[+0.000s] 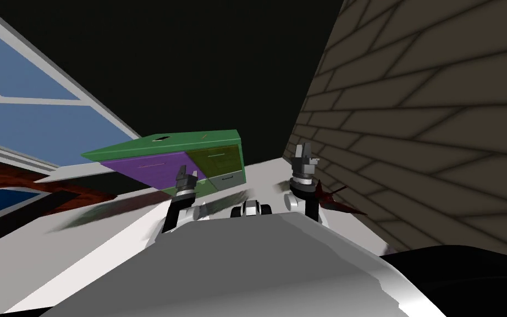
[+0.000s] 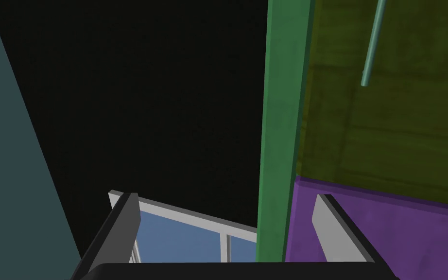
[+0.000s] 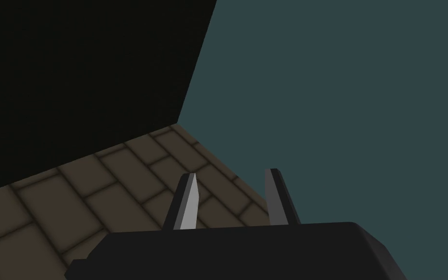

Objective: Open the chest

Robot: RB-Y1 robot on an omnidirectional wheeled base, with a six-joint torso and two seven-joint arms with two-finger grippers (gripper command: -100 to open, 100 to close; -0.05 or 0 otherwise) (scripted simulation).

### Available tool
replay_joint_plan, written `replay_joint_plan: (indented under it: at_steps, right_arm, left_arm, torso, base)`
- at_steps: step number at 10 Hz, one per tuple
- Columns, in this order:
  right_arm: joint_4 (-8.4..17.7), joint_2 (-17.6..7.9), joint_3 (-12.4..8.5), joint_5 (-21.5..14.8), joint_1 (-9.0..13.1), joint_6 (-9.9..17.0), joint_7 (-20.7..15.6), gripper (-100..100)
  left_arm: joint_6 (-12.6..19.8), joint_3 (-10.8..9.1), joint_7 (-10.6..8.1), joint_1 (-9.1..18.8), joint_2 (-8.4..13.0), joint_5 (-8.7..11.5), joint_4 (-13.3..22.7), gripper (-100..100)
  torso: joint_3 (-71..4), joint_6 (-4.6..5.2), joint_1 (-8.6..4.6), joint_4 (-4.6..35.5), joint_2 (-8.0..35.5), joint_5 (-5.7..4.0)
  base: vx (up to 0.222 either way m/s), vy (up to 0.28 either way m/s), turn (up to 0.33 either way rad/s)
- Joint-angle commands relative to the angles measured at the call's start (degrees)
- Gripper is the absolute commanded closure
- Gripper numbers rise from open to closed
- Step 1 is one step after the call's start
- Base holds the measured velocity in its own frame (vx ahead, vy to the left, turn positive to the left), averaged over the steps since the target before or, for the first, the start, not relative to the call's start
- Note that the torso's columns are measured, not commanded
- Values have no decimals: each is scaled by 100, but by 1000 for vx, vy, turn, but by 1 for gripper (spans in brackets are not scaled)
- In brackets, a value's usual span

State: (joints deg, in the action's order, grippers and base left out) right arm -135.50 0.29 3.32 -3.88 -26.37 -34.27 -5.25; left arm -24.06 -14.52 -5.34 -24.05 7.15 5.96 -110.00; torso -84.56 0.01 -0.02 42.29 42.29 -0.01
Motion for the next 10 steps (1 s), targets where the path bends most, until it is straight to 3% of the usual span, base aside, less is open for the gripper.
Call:
replay_joint_plan:
  at_steps: [1, 6, 10]
  right_arm:
    - [0, 0, 0, 0, 0, 0, 0, 0]
    - [0, 0, 0, 0, -1, 0, 0, 0]
    - [0, 0, -1, 0, -1, 0, 0, 0]
  left_arm:
    - [-6, -176, 35, 52, -69, 117, 305, -100]
    - [47, -585, 80, 160, -43, 388, 878, -100]
    - [100, -999, 126, 270, 138, 662, 1462, -100]
  torso:
    - [-1, -2, 3, -1, -1, 1]
    - [-1, -1, -1, -1, 0, -1]
    - [-5, -4, 5, -3, -7, 1]
  base:
    - [71, 17, -169]
    - [85, 25, -197]
    - [104, 39, -257]
